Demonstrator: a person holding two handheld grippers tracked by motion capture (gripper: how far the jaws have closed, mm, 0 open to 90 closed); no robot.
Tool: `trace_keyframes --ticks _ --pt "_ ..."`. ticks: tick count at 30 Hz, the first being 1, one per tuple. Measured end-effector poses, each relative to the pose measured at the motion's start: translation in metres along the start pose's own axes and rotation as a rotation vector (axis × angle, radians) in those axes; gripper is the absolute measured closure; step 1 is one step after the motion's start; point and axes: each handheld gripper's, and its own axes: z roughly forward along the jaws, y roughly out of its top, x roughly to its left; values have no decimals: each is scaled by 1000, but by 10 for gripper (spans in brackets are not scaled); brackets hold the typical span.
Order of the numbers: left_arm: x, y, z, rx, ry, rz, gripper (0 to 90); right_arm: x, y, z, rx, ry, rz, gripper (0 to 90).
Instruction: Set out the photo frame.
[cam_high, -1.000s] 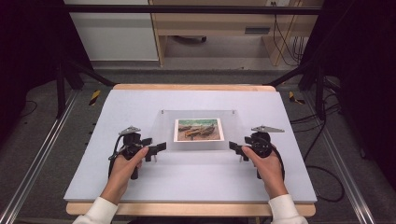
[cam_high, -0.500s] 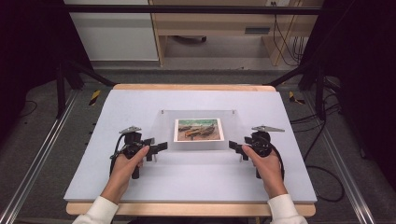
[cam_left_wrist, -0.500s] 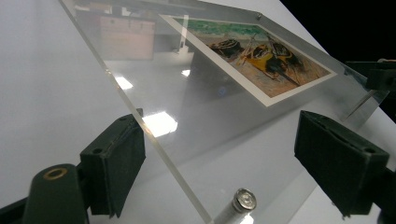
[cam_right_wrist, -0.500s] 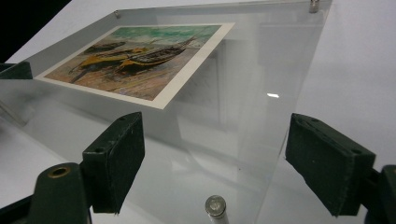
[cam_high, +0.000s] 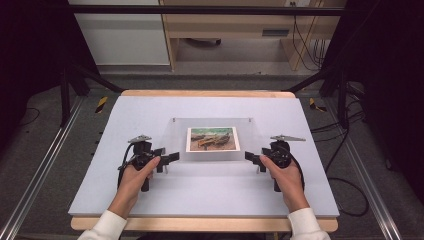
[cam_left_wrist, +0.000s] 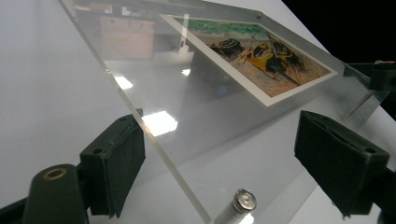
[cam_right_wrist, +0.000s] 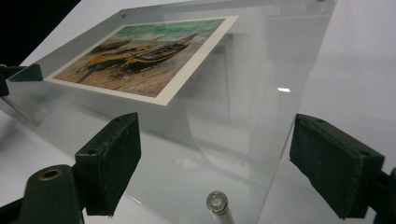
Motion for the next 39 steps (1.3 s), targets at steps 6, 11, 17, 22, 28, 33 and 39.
trace_keyframes --ticks 6,11,17,22,28,33,39 --pt "0 1 0 1 4 0 157 -1 0 -1 8 10 10 162" --pt "0 1 0 3 3 0 158 -1 0 1 17 17 29 144" --pt "1 1 0 2 4 0 159 0 -1 4 17 27 40 141" --pt "1 2 0 4 8 -4 179 0 -1 4 15 21 32 154" --pt "3 4 -1 11 17 -16 210 1 0 3 17 10 34 156" --pt "3 7 2 13 30 -22 223 2 2 6 11 -8 35 156" --pt "6 10 4 15 28 -18 223 0 4 9 0 -6 34 156"
